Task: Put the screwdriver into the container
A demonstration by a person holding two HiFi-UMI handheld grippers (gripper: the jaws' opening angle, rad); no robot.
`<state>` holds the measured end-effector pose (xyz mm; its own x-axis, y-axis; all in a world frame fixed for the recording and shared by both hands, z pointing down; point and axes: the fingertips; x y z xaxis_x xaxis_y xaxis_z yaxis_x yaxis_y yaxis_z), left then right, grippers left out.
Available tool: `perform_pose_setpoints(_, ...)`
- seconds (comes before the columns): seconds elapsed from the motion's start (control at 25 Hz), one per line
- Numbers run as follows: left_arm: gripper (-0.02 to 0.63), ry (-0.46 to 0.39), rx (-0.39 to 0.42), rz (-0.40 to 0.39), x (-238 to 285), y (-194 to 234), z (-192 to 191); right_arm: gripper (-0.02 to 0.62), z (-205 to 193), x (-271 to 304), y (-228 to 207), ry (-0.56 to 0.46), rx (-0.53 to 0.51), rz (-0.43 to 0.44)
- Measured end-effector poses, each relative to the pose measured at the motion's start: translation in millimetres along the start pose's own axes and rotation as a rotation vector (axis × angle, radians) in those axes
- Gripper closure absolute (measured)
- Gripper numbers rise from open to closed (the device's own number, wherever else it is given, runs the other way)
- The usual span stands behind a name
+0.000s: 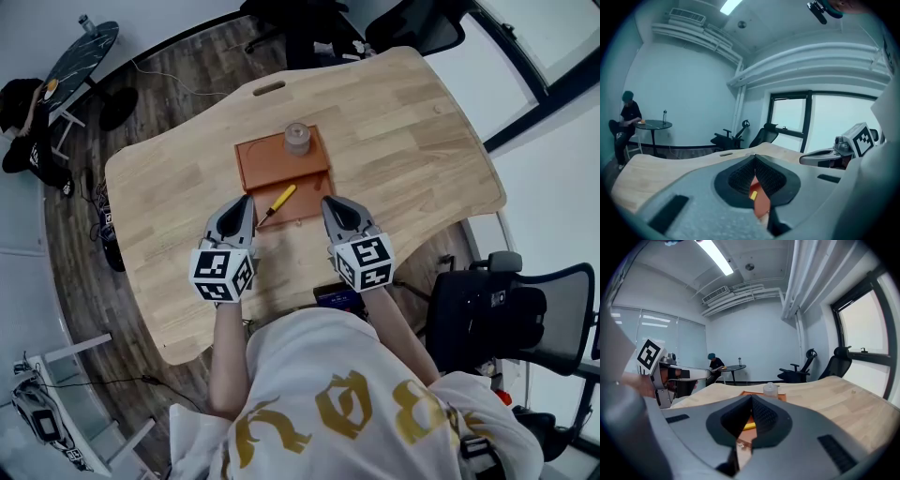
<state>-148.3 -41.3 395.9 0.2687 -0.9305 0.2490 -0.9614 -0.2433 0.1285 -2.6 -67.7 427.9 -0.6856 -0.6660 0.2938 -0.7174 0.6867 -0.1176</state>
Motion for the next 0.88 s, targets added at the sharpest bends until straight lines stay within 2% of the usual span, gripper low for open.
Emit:
perform_pose_setpoints(0.08,0.595,-0.029,0.03,0.002,-6,-2,7,0.584,6,-4,4,-0.015,-0.009,0.001)
perform_pose_setpoints(0.2,0.595,-0.06,0.032,0.004,-13,-5,13,0.584,11,-9,7,-0.026,-0.02,0.0)
perform_pose_setpoints(0.44,0.595,-0.069,0.031,0.001,-19,-14,10,0.584,7,-17,7,-0.016,-0.031,-0.001)
perform_pose_setpoints(0.76,0.595,-0.102,-0.05,-0.014,-24,-13,12,0.584,6,-19,7,-0.025,-0.017,0.006)
perform_pose_setpoints(0.88,0.595,-0.124,-0.107,-0.035,-25,-13,12,0.584,5,-18,7,-0.026,-0.003,0.014)
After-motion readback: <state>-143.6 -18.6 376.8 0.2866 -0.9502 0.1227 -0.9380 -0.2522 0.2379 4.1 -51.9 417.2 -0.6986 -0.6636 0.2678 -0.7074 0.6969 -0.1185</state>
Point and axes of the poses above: the fingertips, and each gripper's own axes: x forward along the fingers, y to its left, z out of its top, and after that the axes turned 2 degrees about -y, right-handed
